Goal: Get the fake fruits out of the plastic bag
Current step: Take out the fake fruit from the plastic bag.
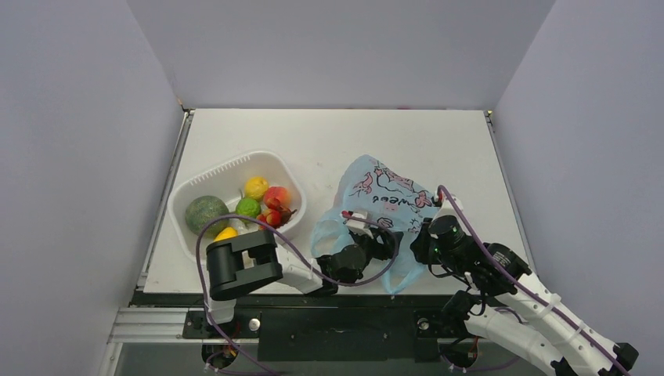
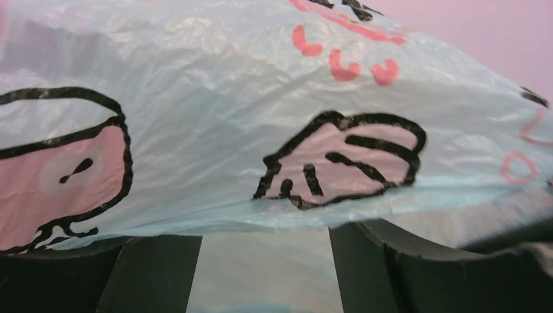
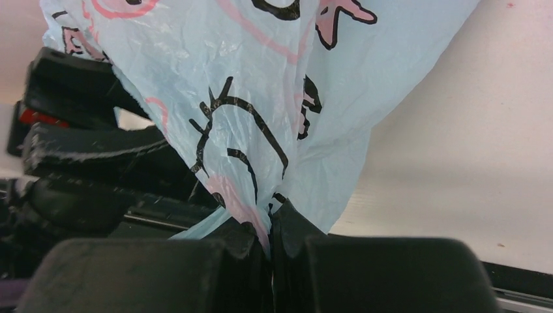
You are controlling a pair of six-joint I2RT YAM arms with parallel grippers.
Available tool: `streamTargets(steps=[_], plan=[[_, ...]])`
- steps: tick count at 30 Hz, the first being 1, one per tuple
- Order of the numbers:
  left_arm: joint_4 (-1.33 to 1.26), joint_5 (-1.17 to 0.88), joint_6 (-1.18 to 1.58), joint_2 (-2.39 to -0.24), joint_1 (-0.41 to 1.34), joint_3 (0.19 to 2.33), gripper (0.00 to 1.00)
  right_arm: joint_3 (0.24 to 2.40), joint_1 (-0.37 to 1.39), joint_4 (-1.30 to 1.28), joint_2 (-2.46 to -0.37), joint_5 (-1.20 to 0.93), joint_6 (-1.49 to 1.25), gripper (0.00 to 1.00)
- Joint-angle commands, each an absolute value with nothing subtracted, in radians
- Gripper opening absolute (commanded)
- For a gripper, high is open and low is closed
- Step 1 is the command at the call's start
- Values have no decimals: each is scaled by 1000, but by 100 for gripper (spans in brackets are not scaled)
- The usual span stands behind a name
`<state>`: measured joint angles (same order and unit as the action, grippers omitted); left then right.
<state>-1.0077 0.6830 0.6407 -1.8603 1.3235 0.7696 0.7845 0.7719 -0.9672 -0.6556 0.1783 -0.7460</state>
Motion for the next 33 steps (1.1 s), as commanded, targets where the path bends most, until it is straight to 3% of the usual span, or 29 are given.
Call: streamTargets(steps=[1, 10, 23, 30, 33], plan=[[-1198, 722, 612, -1955, 1289, 866, 65, 788, 771, -911, -669, 173, -737, 0], [-1288, 764, 562, -2040, 1276, 898, 72, 812, 772, -915, -649, 145, -727, 0], [-1097, 820, 567, -2207, 1239, 1141, 79, 813, 770, -915, -634, 138, -704, 0], [-923, 863, 555, -2343, 1241, 1297, 80, 840, 770, -916, -631, 127, -698, 0], [-869, 862, 533, -2381, 1240, 1356, 74, 841, 771, -916, -627, 124, -699, 0]])
